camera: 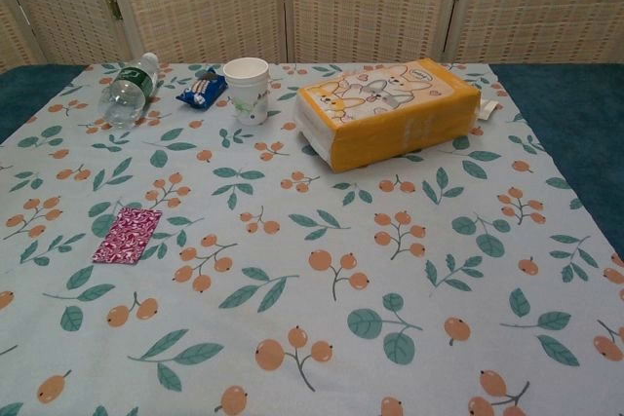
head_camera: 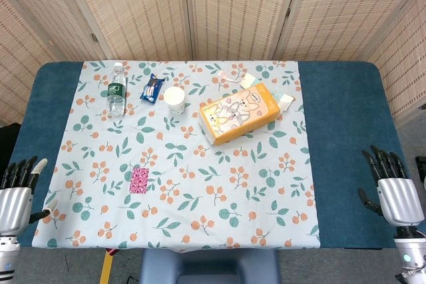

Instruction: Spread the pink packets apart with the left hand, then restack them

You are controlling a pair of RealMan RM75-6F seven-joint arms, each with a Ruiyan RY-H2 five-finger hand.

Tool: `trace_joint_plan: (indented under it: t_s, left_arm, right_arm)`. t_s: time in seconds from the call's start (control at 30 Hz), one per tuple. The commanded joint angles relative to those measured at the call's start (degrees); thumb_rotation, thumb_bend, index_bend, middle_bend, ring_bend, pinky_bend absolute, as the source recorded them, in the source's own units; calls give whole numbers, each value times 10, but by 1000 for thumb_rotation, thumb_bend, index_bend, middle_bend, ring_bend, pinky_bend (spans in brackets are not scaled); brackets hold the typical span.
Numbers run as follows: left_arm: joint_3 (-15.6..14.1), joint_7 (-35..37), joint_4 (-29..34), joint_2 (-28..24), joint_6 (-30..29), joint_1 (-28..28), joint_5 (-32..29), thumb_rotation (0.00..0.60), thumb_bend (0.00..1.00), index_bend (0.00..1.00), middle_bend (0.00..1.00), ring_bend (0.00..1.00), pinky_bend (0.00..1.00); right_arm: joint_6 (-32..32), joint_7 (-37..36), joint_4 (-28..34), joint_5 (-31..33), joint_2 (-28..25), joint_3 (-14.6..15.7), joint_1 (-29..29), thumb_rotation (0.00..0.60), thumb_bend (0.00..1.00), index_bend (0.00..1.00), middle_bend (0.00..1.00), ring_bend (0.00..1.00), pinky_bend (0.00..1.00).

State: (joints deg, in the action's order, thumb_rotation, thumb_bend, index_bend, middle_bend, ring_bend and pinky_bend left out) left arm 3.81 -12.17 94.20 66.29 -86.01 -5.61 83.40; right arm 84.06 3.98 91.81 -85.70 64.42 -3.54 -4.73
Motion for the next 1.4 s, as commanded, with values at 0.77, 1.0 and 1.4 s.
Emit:
trace_joint_plan:
  t_s: [0.77, 1.0, 1.4]
  left_arm:
    - [3, 28, -2, 0, 27, -30, 28, 600, 272, 166, 73, 57, 0]
    - [1, 61, 0, 0, 82, -78, 64, 600, 272, 179, 73, 64, 0]
    - [-6, 57, 4, 29, 231, -160, 25, 600, 230, 256, 77, 38, 0]
  right_arm:
    - [8, -10, 5, -1, -14, -7, 0, 600, 394, 35, 32, 0, 0]
    - [5, -13, 7, -2, -20, -11, -5, 600, 394, 35, 32, 0, 0]
    - [6, -28, 2, -5, -20, -8, -4, 600, 394, 35, 32, 0, 0]
